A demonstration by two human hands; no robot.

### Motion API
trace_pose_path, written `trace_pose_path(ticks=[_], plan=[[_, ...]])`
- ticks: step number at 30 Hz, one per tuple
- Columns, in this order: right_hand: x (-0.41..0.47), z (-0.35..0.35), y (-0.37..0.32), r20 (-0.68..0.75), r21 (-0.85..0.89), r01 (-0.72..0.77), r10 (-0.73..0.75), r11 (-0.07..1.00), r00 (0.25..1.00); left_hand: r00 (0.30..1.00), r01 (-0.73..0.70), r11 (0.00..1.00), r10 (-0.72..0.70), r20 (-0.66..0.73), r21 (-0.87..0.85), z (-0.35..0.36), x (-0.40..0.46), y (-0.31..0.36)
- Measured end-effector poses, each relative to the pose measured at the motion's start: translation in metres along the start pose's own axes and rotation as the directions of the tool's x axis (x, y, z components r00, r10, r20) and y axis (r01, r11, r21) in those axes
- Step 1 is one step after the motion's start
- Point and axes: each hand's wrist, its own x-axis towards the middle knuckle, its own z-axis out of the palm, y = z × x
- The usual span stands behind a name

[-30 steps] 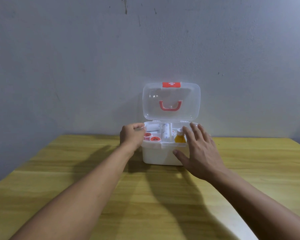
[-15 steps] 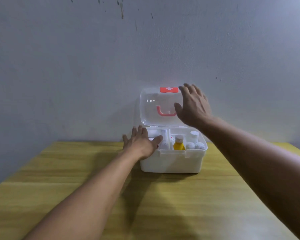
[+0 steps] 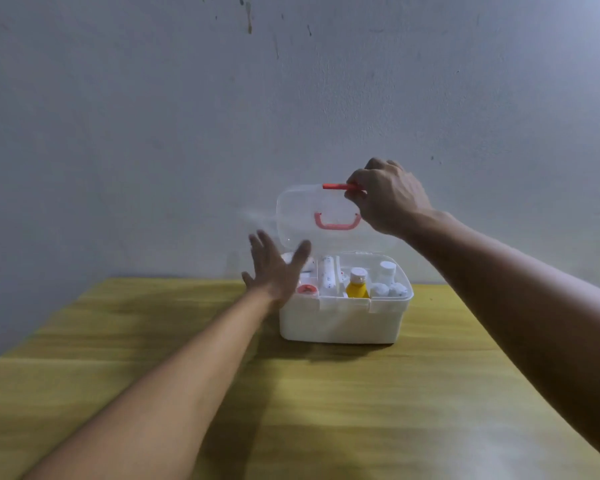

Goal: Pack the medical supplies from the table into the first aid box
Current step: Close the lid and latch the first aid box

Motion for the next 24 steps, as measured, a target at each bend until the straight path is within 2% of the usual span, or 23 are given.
trace_pose_path(ticks=[2,4,6,8,12,16,20,24], plan=[[-0.021,-0.015,-0.004,0.014,0.027,0.054,-0.054,0.998,0.998,0.996,-0.018,0.975,-0.002,-0.089,-0.223,-0.008,-0.005,-0.003],[-0.045,-0.023,-0.009,0.085,0.077,0.071,-0.077,0.995,0.993,0.989,-0.074,0.953,0.032,-0.147,-0.294,-0.017,-0.013,-0.005],[-0.066,-0.024,-0.014,0.167,0.12,0.076,-0.096,0.99,0.981,0.977,-0.164,0.953,0.122,-0.173,-0.254,-0.022,-0.018,-0.005],[-0.083,-0.022,-0.017,0.215,0.161,0.058,-0.092,0.985,0.972,0.955,-0.27,0.952,0.246,-0.164,-0.144,-0.024,-0.023,-0.001],[-0.11,-0.012,-0.022,0.252,0.171,0.041,-0.084,0.984,0.964,0.913,-0.402,0.915,0.403,-0.071,0.024,-0.021,-0.03,0.005],[-0.126,-0.01,-0.021,0.284,0.147,0.05,-0.091,0.988,0.954,0.92,-0.392,0.918,0.39,0.037,0.064,-0.014,-0.033,0.001],[-0.125,-0.012,-0.017,0.267,0.214,-0.052,-0.007,0.975,0.964,0.934,-0.358,0.933,0.358,-0.006,0.048,-0.008,-0.037,0.0],[-0.128,-0.001,-0.01,0.387,0.09,-0.125,0.081,0.988,0.919,0.927,-0.371,0.92,0.375,-0.004,0.126,-0.008,-0.04,-0.001]])
